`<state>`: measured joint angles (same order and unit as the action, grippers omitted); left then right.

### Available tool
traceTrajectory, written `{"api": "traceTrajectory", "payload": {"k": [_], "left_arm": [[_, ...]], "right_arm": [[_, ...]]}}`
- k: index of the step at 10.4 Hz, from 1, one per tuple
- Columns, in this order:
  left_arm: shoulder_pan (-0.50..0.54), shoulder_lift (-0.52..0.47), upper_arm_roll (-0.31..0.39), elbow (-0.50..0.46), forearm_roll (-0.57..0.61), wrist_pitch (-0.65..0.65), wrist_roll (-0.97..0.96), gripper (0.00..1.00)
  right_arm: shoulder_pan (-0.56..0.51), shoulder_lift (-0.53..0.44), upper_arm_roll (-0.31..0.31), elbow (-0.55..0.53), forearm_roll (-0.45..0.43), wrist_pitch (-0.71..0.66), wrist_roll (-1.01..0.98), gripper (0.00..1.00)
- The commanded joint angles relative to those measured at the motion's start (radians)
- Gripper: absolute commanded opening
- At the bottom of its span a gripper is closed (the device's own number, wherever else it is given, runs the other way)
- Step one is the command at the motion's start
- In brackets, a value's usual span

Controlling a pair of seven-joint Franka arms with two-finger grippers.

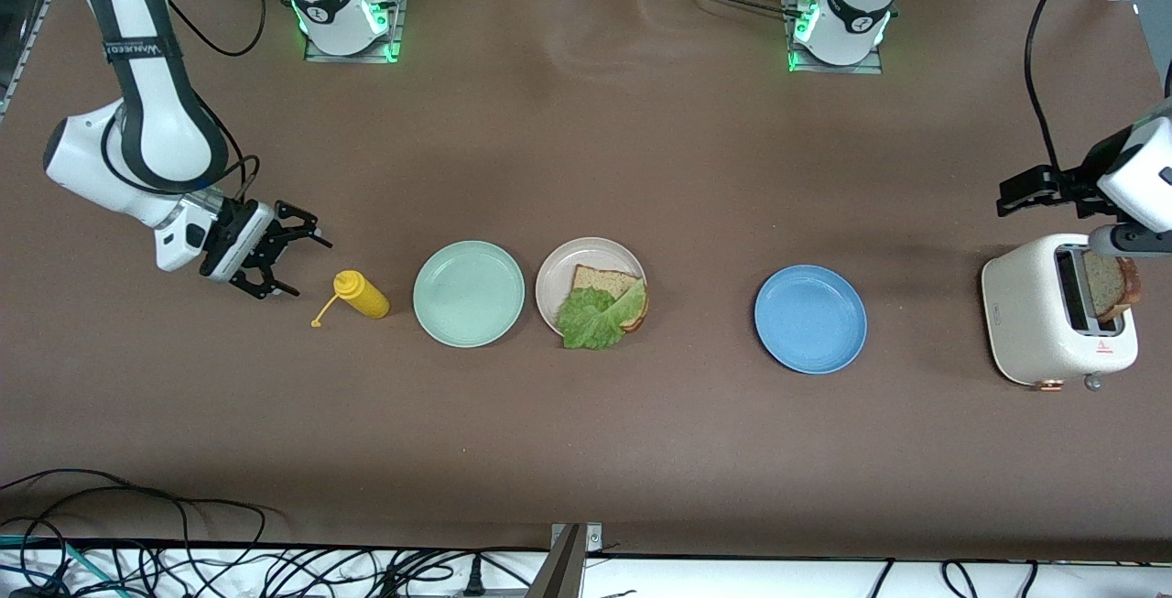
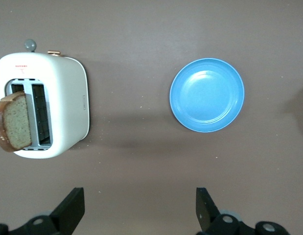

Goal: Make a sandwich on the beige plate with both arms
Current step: 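Move the right gripper to the yellow mustard bottle and grasp it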

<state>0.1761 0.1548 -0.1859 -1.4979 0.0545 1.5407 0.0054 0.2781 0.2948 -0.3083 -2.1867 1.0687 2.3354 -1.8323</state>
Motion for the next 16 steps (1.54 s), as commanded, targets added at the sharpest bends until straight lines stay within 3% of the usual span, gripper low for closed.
{"api": "traceTrajectory", "payload": {"k": [1,7,15,16], "left_arm": [[0.002,-0.015,-0.004,0.004,-0.007,-0.013,-0.019,1.00],[0.000,-0.020,-0.001,0.002,-0.004,-0.022,-0.018,1.00],[-0.001,-0.017,-0.001,-0.004,0.002,-0.013,-0.016,1.00],[-0.001,-0.018,-0.001,-0.004,-0.001,-0.013,-0.018,1.00]], "right_arm": [[-0.016,0.066,0.006,0.019,0.109,-0.028,-0.119,1.00],[-0.014,0.158,0.054,0.070,0.217,-0.028,-0.159,1.00],[-0.023,0.224,0.104,0.143,0.224,-0.028,-0.209,0.99],[-0.023,0.225,0.104,0.143,0.224,-0.028,-0.215,0.72]]}}
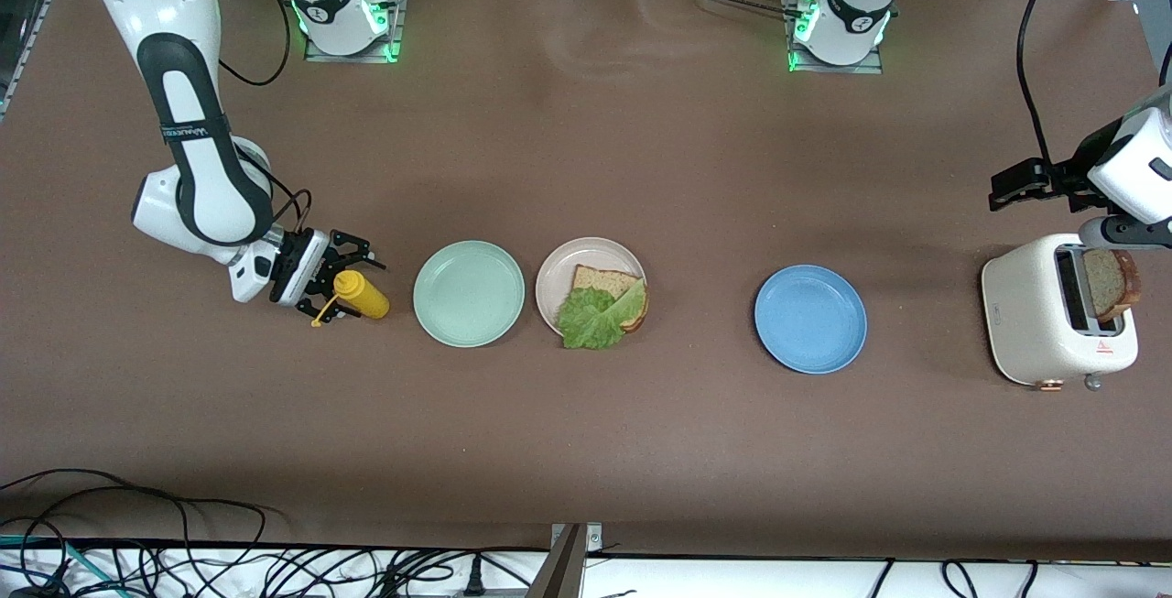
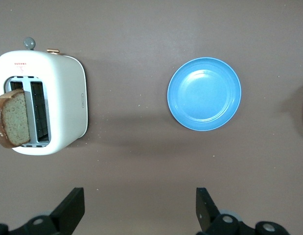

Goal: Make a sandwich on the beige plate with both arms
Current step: 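Lift the mustard bottle with the right gripper toward the beige plate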

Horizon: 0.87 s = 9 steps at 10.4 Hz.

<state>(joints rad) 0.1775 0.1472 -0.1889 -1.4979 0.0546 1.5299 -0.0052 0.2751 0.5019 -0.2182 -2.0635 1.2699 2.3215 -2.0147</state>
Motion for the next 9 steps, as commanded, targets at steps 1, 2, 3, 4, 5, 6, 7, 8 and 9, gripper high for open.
{"api": "traceTrajectory", "payload": {"k": [1,2,3,4,5,6,7,8,9], "left_arm": [[-0.003,-0.011,0.002,-0.004,-0.001,-0.002,-0.009,1.00],[-0.003,-0.012,0.002,-0.001,-0.001,-0.002,-0.007,1.00],[-0.004,-0.011,0.002,-0.002,-0.001,-0.002,-0.009,1.00],[-0.006,-0.012,-0.010,-0.002,0.001,-0.002,-0.009,1.00],[-0.004,-0.017,-0.012,-0.002,0.001,-0.004,-0.009,1.00],[-0.006,-0.014,-0.012,-0.001,0.002,-0.004,-0.009,1.00],[-0.003,-0.012,-0.011,0.001,0.002,-0.002,-0.007,1.00],[-0.001,-0.014,-0.011,-0.001,0.002,-0.002,-0.006,1.00],[-0.001,-0.014,-0.011,-0.001,0.002,-0.002,-0.007,1.00]], "right_arm": [[-0.020,0.018,0.017,0.020,0.023,-0.014,-0.033,0.20],[-0.020,0.018,0.019,0.029,0.017,-0.011,-0.033,0.00],[-0.020,0.018,0.020,0.063,0.002,-0.005,-0.029,0.00],[-0.020,0.017,0.034,0.094,-0.056,-0.001,0.003,0.00],[-0.019,0.014,0.037,0.117,-0.114,0.010,0.070,0.00],[-0.017,0.011,0.040,0.137,-0.194,0.012,0.171,0.00],[-0.013,0.009,0.052,0.166,-0.286,0.012,0.288,0.00],[-0.010,0.003,0.062,0.190,-0.378,0.012,0.415,0.00],[-0.008,-0.005,0.080,0.224,-0.471,0.012,0.532,0.00]]}}
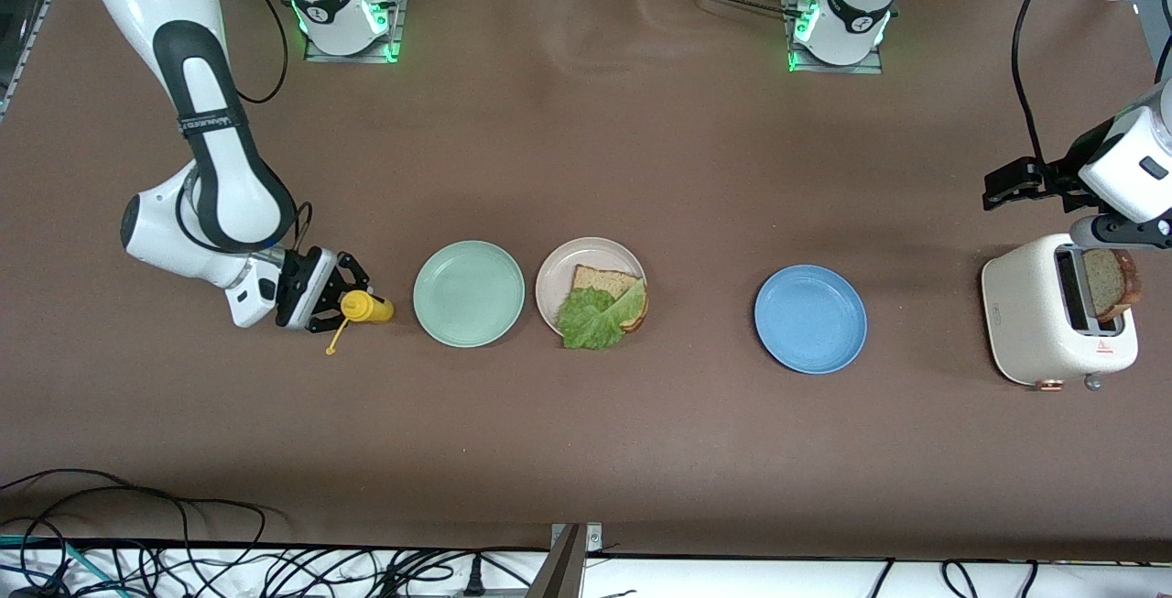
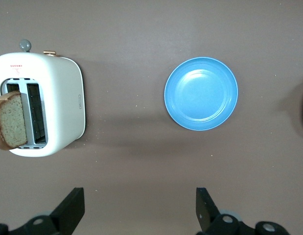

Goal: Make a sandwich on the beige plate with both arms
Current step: 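Lift the mustard bottle with the right gripper toward the beige plate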

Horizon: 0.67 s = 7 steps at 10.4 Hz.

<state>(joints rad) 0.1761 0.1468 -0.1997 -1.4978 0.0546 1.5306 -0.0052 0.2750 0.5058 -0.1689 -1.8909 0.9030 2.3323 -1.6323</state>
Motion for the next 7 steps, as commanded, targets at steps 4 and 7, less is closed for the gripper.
{"api": "traceTrajectory", "payload": {"k": [4,7], "left_arm": [[-0.004,-0.012,-0.001,-0.004,0.002,0.006,-0.009,1.00],[-0.006,-0.010,-0.001,-0.012,0.002,0.006,-0.007,1.00]], "right_arm": [[0.007,-0.026,0.126,0.148,-0.548,-0.007,0.700,0.00],[0.058,-0.041,0.178,0.173,-0.757,-0.011,1.007,0.00]]}}
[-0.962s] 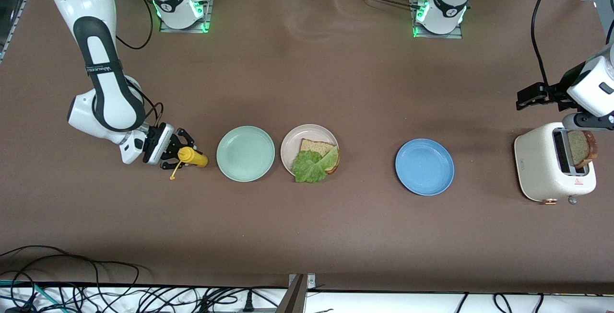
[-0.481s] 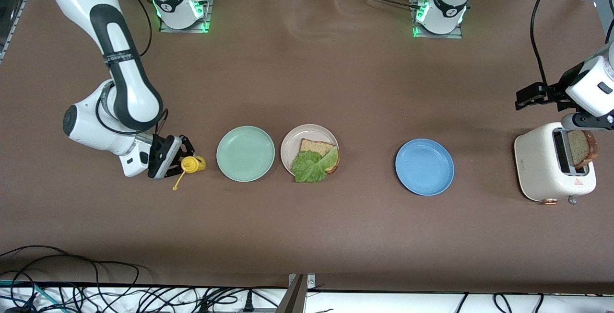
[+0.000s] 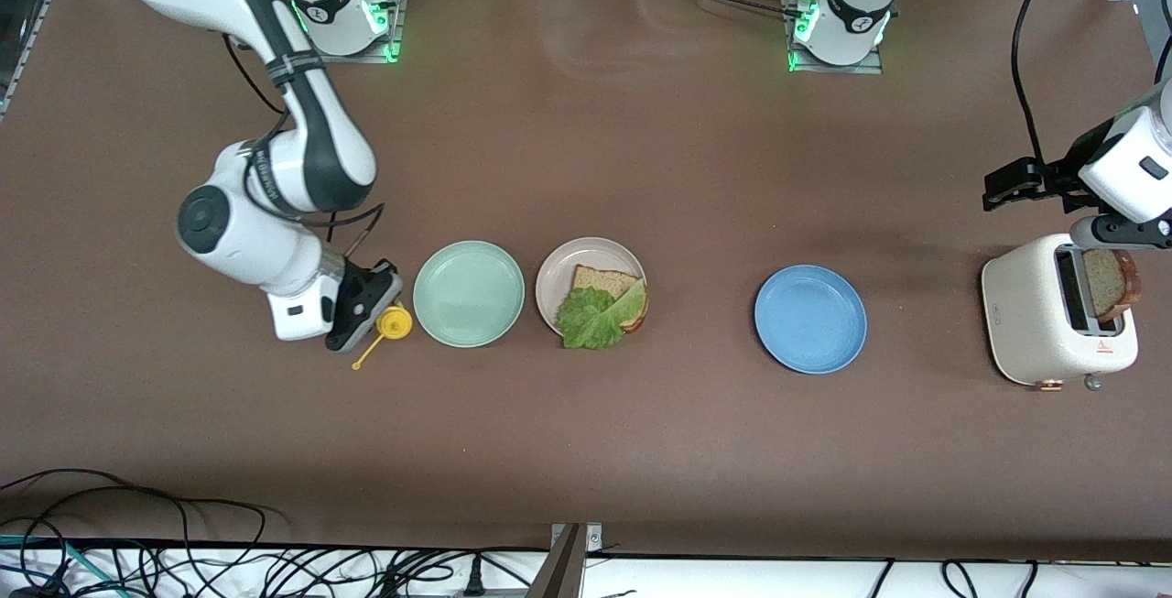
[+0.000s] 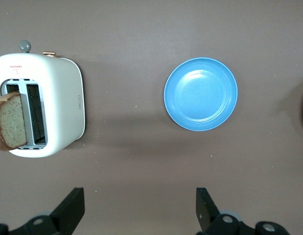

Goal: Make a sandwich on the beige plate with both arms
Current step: 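Lift the mustard bottle with the right gripper toward the beige plate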

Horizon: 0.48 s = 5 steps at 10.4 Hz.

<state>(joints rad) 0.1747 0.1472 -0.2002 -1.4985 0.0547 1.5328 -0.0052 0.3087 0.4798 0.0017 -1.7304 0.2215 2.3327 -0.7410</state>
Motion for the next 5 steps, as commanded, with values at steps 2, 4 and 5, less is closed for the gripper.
{"api": "traceTrajectory", "payload": {"k": [2,4,5], "left_arm": [[-0.004,-0.014,-0.005,-0.011,0.002,0.004,-0.009,1.00],[-0.004,-0.012,-0.005,-0.011,0.002,0.004,-0.009,1.00],[-0.003,-0.012,-0.005,-0.011,0.002,0.004,-0.009,1.00]], "right_arm": [[0.108,-0.013,0.007,0.035,-0.184,-0.054,0.318,0.00],[0.185,0.009,0.007,0.102,-0.301,-0.154,0.522,0.00],[0.229,0.029,0.004,0.141,-0.336,-0.201,0.599,0.00]]}}
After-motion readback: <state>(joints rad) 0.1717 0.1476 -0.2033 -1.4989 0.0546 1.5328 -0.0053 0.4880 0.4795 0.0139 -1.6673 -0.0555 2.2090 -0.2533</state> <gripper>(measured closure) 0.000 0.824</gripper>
